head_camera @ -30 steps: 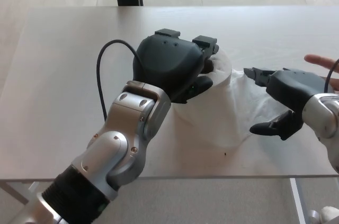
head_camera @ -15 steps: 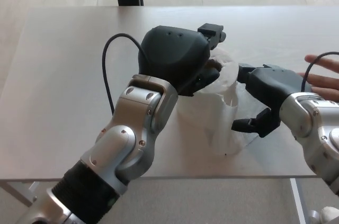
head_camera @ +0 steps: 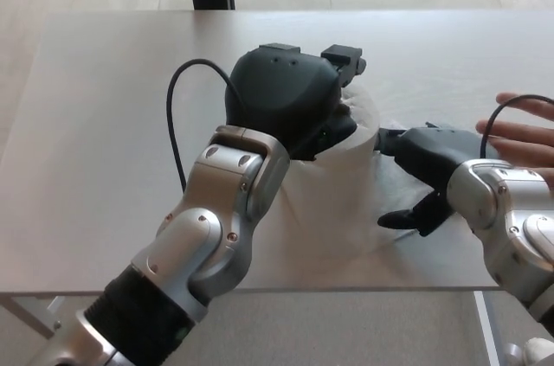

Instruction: A toilet paper roll is kept in the middle of the desk infront of the robot. The robot places its left hand on the top of the toilet paper roll to hold it still and uses its right hand to tear off a piece of toilet paper from it and hands the paper to a person

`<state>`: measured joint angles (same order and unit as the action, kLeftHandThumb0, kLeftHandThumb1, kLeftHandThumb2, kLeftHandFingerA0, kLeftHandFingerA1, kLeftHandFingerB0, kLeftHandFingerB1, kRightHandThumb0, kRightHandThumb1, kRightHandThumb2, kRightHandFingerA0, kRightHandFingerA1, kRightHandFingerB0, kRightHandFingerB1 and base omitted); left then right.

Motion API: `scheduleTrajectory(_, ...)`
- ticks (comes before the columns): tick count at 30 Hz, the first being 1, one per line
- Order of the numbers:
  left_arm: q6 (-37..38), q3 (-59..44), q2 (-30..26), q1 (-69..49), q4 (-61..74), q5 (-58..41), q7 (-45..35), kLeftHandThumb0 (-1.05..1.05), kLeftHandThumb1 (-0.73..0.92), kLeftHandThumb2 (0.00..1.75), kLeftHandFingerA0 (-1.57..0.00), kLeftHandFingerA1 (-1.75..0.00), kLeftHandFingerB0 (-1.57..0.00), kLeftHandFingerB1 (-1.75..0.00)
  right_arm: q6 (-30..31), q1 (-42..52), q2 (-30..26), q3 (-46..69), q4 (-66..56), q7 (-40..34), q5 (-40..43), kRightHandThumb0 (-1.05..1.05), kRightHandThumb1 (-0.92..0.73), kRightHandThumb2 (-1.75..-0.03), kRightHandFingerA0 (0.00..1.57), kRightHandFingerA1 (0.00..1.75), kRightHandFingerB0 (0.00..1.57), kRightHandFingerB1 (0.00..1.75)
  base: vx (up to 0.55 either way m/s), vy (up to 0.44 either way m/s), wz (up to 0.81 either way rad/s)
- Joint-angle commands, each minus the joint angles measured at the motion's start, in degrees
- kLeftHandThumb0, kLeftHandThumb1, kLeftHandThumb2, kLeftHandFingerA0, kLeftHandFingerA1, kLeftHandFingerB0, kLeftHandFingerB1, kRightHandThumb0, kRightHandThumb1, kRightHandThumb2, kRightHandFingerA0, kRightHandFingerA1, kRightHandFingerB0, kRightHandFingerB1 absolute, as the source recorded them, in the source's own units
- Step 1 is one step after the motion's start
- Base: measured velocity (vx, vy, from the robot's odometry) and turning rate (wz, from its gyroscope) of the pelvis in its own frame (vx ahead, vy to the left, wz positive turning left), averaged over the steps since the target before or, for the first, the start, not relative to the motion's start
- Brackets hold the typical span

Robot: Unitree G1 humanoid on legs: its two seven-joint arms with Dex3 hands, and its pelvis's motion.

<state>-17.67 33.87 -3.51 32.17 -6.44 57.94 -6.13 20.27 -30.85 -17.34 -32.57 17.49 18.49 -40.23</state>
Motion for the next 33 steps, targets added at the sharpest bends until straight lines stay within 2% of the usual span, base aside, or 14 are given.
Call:
scheduleTrajectory(1,0.0,0.8,-1.0,-1.3,-0.2,1.3,1.2,-0.58,0.84,0.65,-0.54,-0.56,-0.43,-0.40,1.1,0.3,-0.1,0.1,1.7,-1.7,-2.1,-0.42,-0.75,-0.65,0.52,1.43,0.46,0.60,0.00,0.000,0.00)
scheduleTrajectory(2,0.0,0.9,-1.1,-1.6,-0.3,1.5,1.7,-0.58,0.84,0.65,-0.54,-0.56,-0.43,-0.40,0.8,0.4,-0.3,-0.1,1.4,-1.9,-2.4,-0.42,-0.75,-0.65,0.52,1.43,0.46,0.60,0.00,0.000,0.00)
scheduleTrajectory(3,0.3,1.2,-1.3,-2.4,-0.5,1.4,2.3,-0.58,0.83,0.65,-0.69,-0.68,-0.43,-0.41,-4.2,0.9,-1.6,-0.5,1.9,-5.9,-3.1,-0.43,-0.76,-0.68,0.76,1.51,0.52,0.89,0.00,0.000,0.00)
scheduleTrajectory(6,0.3,1.3,-1.2,-3.4,-0.9,0.7,2.4,-0.57,0.84,0.65,-0.55,-0.60,-0.42,-0.40,-4.8,1.3,-2.2,-0.6,1.4,-6.7,-3.8,-0.52,-0.80,-0.66,0.65,1.37,0.50,0.80,0.00,0.000,0.00)
scheduleTrajectory(7,0.5,1.4,-1.3,-3.6,-1.0,0.8,2.8,-0.58,0.84,0.65,-0.60,-0.63,-0.43,-0.40,-6.5,1.8,-2.7,-0.3,1.3,-8.1,-3.7,-0.54,-0.83,-0.67,0.67,1.37,0.52,0.78,0.00,0.000,0.00)
scheduleTrajectory(9,-0.8,0.8,-0.9,-4.3,-0.4,-0.3,0.7,-0.57,0.87,0.65,-0.51,-0.58,-0.38,-0.37,-8.9,2.2,-4.1,-0.9,1.6,-10.3,-5.0,-0.51,-0.76,-0.69,0.73,1.63,0.54,1.25,0.00,0.000,0.00)
scheduleTrajectory(10,-0.9,0.8,-0.9,-4.5,-0.3,-0.2,0.8,-0.56,0.86,0.66,-0.53,-0.60,-0.39,-0.38,-9.0,2.4,-4.2,-0.8,1.4,-10.5,-5.0,-0.50,-0.80,-0.70,0.72,1.66,0.57,1.30,0.00,0.000,0.00)
scheduleTrajectory(11,-0.7,0.7,-1.0,-4.8,-0.1,-0.2,1.2,-0.57,0.67,1.01,-0.46,-0.65,-0.34,-0.53,-8.8,2.8,-3.8,-0.3,1.3,-11.0,-4.4,-0.48,-0.80,-0.69,0.76,1.70,0.63,1.47,0.00,0.000,0.00)
scheduleTrajectory(12,-0.5,0.6,-1.0,-5.3,0.0,-0.2,1.9,-0.56,0.85,0.65,-0.48,-0.58,-0.40,-0.39,-7.9,2.9,-3.3,0.2,1.6,-11.3,-4.2,-0.48,-0.79,-0.70,0.76,1.68,0.64,1.47,0.00,0.000,0.00)
scheduleTrajectory(15,-0.4,0.5,-1.0,-5.7,0.2,-0.4,1.5,-0.56,0.86,0.65,-0.44,-0.54,-0.39,-0.39,-6.7,2.6,-3.3,0.0,1.9,-10.3,-5.0,-0.47,-0.81,-0.69,0.75,1.70,0.60,1.51,0.00,0.000,0.00)
scheduleTrajectory(19,0.0,-0.2,-0.6,-5.6,-0.7,-1.0,3.1,-0.56,0.85,0.65,-0.44,-0.55,-0.41,-0.39,-7.5,3.0,-1.9,2.0,3.1,-12.3,-3.0,-0.49,-0.86,-0.65,0.78,1.67,0.60,1.38,0.00,0.000,0.00)
scheduleTrajectory(22,-0.6,0.0,-0.6,-5.4,-0.4,-0.6,2.2,-0.56,0.86,0.65,-0.43,-0.56,-0.41,-0.39,-9.9,3.4,-2.1,2.1,3.3,-14.6,-3.4,-0.48,-0.83,-0.69,0.78,1.73,0.61,1.51,0.00,0.000,0.00)
scheduleTrajectory(28,-0.7,-0.2,-0.3,-5.3,-0.7,-0.7,2.2,-0.56,0.86,0.65,-0.43,-0.55,-0.41,-0.39,-13.0,4.5,-2.0,2.9,3.4,-17.5,-3.1,-0.45,-0.82,-0.68,0.78,1.74,0.61,1.50,0.00,0.000,0.00)
scheduleTrajectory(33,-0.6,-0.9,-0.1,-4.8,-1.8,-1.1,2.8,-0.55,0.86,0.65,-0.47,-0.59,-0.41,-0.41,-13.1,6.4,1.9,7.7,2.5,-18.4,1.9,-0.54,-0.87,-0.67,0.85,1.75,0.61,1.63,0.00,0.000,0.00)
